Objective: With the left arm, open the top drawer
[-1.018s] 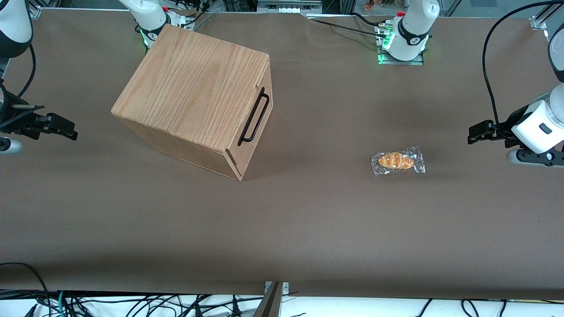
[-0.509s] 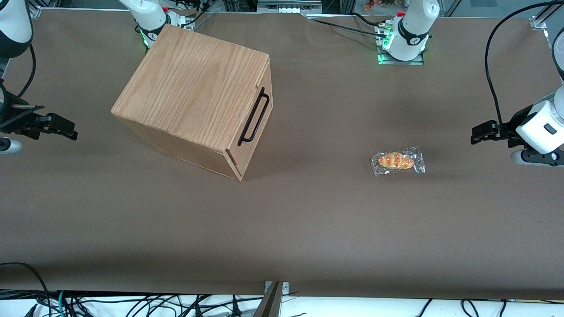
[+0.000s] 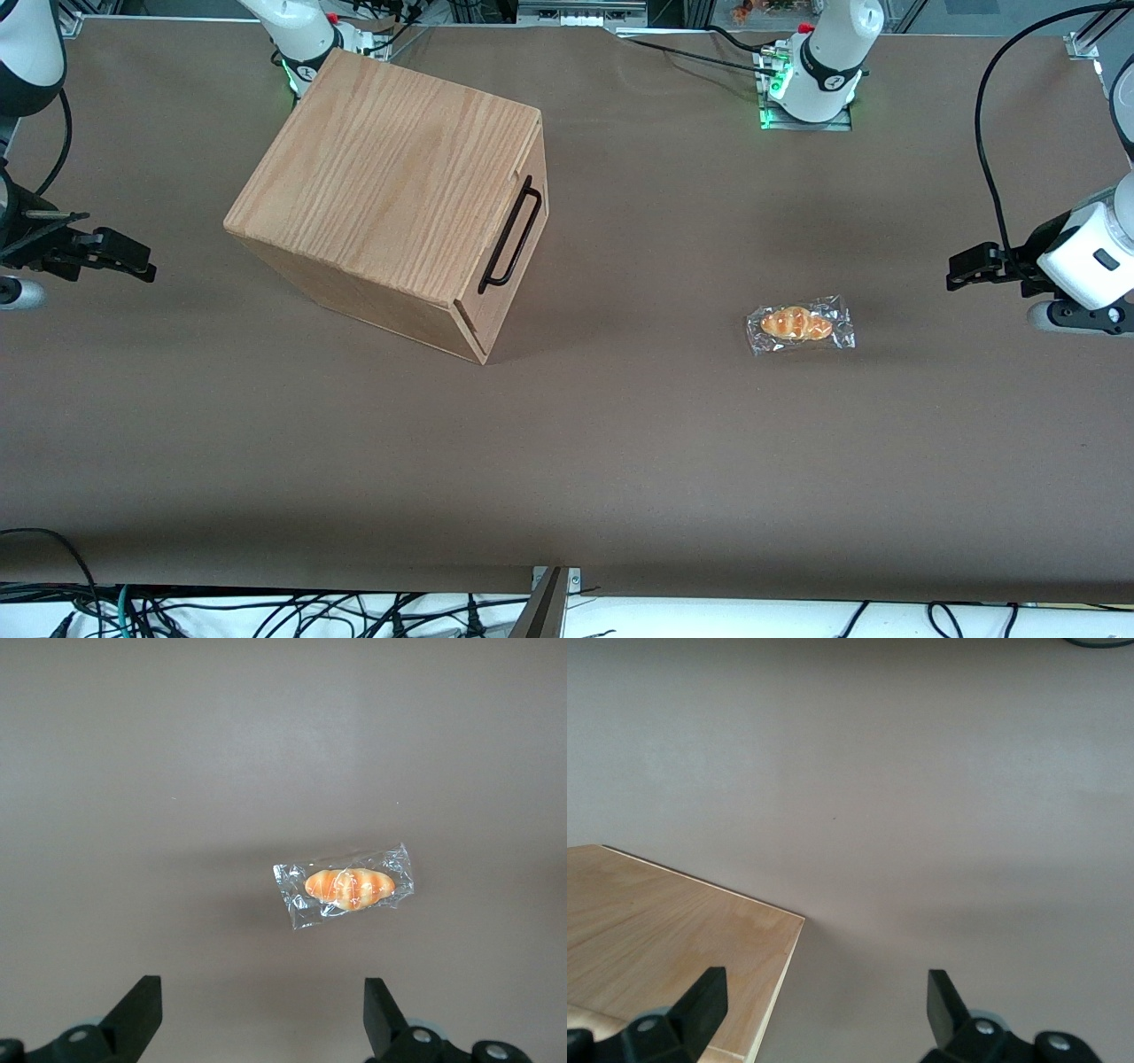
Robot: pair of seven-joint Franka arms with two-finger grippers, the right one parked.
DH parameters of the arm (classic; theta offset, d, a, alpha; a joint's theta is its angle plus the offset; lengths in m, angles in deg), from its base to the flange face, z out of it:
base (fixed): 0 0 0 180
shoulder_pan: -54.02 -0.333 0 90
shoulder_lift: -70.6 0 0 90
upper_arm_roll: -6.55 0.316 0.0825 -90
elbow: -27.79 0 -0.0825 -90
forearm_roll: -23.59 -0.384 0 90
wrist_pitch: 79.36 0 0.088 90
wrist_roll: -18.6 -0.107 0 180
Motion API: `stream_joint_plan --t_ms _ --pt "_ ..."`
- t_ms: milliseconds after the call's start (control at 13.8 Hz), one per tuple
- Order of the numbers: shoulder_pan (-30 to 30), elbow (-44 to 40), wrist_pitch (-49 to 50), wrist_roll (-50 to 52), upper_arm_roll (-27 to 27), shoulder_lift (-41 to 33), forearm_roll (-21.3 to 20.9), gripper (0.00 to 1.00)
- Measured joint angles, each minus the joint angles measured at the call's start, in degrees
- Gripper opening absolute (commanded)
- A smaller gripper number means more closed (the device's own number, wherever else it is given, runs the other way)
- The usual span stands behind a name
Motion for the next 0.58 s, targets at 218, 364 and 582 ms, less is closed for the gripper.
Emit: stream_joint_plan --t_ms 218,364,582 --pt "0.24 0.0 0.0 0.0 -0.18 0.0 0.0 1.0" --pt "0.36 0.0 0.0 0.04 -0.38 0.0 0.01 1.0" --pt "0.67 0.0 0.03 0.78 -0.88 0.0 1.75 1.0"
